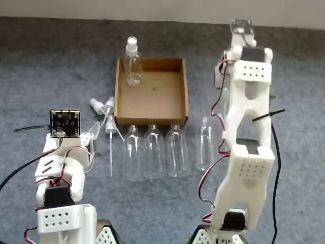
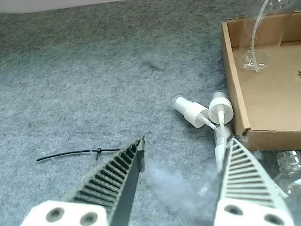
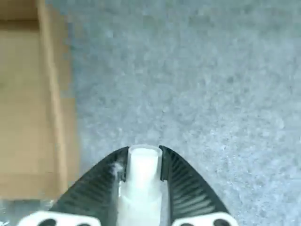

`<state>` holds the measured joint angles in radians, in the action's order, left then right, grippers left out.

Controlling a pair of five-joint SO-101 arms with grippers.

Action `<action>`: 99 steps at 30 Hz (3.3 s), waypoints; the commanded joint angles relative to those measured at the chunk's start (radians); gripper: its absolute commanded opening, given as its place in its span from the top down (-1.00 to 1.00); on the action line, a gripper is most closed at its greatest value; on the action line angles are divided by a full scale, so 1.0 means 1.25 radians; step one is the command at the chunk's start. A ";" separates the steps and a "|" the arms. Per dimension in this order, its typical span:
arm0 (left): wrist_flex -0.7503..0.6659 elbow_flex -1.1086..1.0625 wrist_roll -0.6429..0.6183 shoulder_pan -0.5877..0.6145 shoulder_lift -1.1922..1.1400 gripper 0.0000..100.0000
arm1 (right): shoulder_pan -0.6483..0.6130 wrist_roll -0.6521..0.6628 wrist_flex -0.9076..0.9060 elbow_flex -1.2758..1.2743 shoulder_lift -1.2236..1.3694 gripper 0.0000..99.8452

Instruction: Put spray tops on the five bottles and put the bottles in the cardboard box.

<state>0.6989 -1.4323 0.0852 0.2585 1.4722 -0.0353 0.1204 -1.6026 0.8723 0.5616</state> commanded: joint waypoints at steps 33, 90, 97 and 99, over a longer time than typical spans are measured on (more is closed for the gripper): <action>0.250 1.116 0.177 0.600 -1.051 0.59 | -0.740 -0.254 0.353 -0.418 -0.215 0.97; 0.549 0.909 0.158 0.233 -0.837 0.59 | -0.123 0.002 0.293 -0.963 -0.528 0.45; 0.485 0.860 0.160 0.234 -0.837 0.59 | -0.123 -0.012 0.294 -0.801 -0.359 0.45; 0.471 0.854 0.160 0.234 -0.837 0.59 | -0.123 -0.012 0.294 -0.779 -0.332 0.45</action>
<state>1.3311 -0.3629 0.2908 0.5623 0.3905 -0.1995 0.1174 -1.2467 -0.1895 0.1304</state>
